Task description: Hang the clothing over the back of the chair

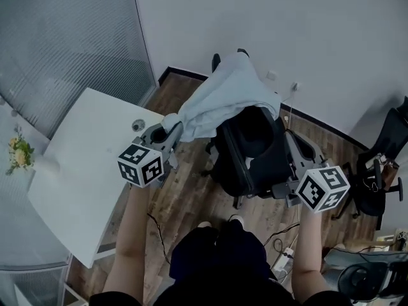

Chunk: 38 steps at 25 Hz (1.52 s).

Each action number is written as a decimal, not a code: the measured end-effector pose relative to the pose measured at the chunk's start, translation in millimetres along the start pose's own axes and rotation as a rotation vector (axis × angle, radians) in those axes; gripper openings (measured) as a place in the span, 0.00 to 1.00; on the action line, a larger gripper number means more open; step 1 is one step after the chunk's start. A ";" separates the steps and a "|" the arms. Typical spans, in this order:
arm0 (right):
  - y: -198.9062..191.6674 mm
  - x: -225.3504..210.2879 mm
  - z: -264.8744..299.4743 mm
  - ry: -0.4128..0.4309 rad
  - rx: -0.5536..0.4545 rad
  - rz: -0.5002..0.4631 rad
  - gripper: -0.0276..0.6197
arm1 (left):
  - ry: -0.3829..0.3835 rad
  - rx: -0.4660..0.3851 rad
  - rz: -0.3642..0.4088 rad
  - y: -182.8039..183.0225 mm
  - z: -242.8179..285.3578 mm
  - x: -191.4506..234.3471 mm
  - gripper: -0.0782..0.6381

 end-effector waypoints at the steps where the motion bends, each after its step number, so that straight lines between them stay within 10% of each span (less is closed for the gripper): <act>1: -5.7 -0.8 -1.9 -0.005 0.008 0.009 0.09 | -0.020 -0.011 -0.009 -8.4 6.5 -4.5 0.13; 16: -50.3 -2.2 -7.4 -0.033 0.073 0.103 0.09 | 0.004 0.019 -0.242 -83.7 35.3 2.7 0.13; 28: -58.9 -5.1 -8.9 0.043 0.080 0.117 0.09 | 0.262 -0.043 -0.248 -100.5 2.3 4.5 0.54; 38: -56.6 -7.6 -42.8 0.150 0.095 0.106 0.09 | 0.387 0.031 -0.301 -117.5 -47.9 -45.2 0.58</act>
Point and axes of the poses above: the fingertips, and each gripper's own axes: z forward along the fingers, x to its left, y out of its top, the point moved 5 cm from there along -z, backward along the fingers, and after that the axes turned 1 degree about z, right-handed, at the moved point
